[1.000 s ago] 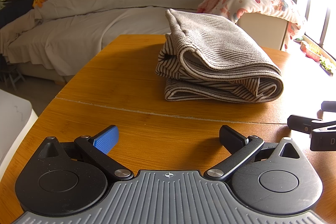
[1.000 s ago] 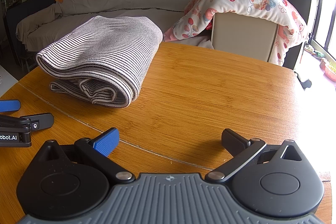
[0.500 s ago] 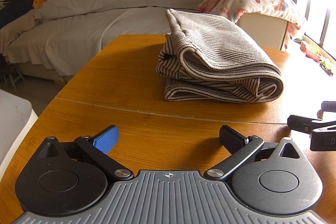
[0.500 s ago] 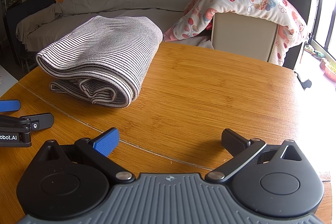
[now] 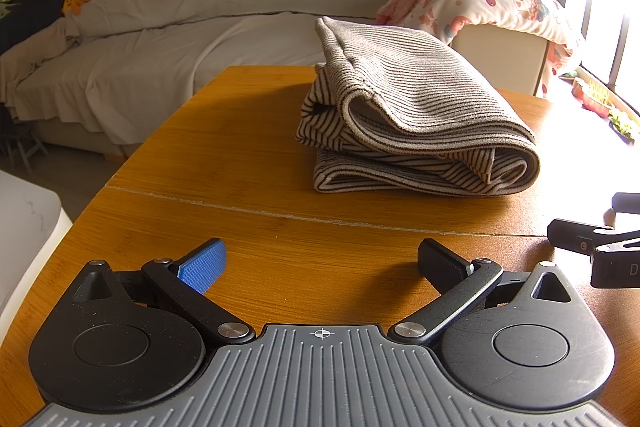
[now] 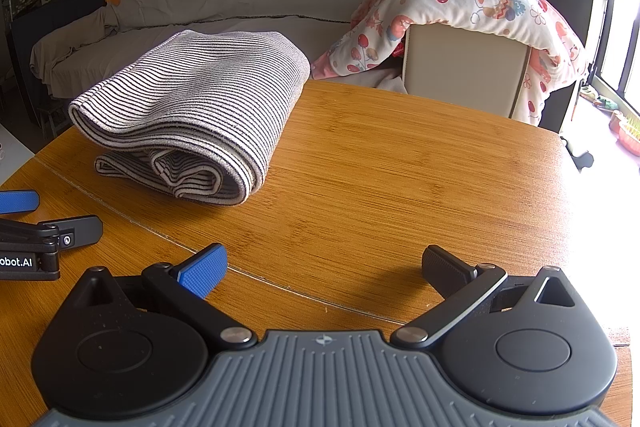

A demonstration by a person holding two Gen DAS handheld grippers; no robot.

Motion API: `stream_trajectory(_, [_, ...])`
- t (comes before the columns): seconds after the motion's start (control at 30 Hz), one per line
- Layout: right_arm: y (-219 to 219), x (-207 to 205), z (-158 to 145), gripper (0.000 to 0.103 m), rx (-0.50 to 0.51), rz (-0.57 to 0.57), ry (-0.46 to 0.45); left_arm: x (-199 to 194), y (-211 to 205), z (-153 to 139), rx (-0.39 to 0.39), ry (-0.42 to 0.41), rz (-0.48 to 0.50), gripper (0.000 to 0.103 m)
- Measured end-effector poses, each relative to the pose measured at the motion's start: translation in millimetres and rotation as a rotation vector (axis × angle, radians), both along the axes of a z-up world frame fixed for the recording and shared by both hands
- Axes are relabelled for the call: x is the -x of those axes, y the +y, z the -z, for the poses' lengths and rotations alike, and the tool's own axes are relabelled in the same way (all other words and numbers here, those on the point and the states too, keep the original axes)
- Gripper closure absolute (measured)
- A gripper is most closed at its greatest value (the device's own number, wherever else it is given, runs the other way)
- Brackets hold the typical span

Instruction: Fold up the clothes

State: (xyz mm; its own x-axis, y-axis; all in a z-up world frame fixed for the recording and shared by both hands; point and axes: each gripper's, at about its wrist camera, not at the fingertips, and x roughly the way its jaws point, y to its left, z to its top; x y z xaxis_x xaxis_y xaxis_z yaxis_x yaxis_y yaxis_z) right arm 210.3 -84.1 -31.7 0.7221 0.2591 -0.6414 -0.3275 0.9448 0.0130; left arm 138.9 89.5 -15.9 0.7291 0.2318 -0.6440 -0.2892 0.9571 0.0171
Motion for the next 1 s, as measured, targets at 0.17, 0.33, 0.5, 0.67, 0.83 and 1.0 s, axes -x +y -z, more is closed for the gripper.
stream_trajectory(0.17, [-0.4,0.6,-0.1,0.0,0.0,0.0,-0.002,0.0,-0.7,-0.2,-0.002,-0.001,0.002,0.0])
stream_trajectory(0.33, [-0.7,0.9,0.0,0.0,-0.001,0.0,-0.002,0.5,3.1,-5.1,0.024,0.046,0.005,0.0])
stream_trajectory(0.5, [-0.4,1.0,0.0,0.0,0.0,0.0,-0.002,2.8,0.6,-5.0,0.028,0.046,-0.029,0.0])
stream_trajectory(0.67, [-0.4,1.0,0.0,0.0,0.0,0.0,-0.002,3.4,-0.7,-3.8,0.021,0.045,-0.034,0.0])
stream_trajectory(0.83, [-0.5,1.0,0.1,0.0,0.0,0.0,-0.002,2.7,-0.2,-3.8,0.022,0.045,-0.033,0.0])
stream_trajectory(1.0, [0.0,1.6,-0.2,0.0,0.0,0.004,-0.002,5.8,1.7,-3.9,0.031,0.036,-0.03,0.0])
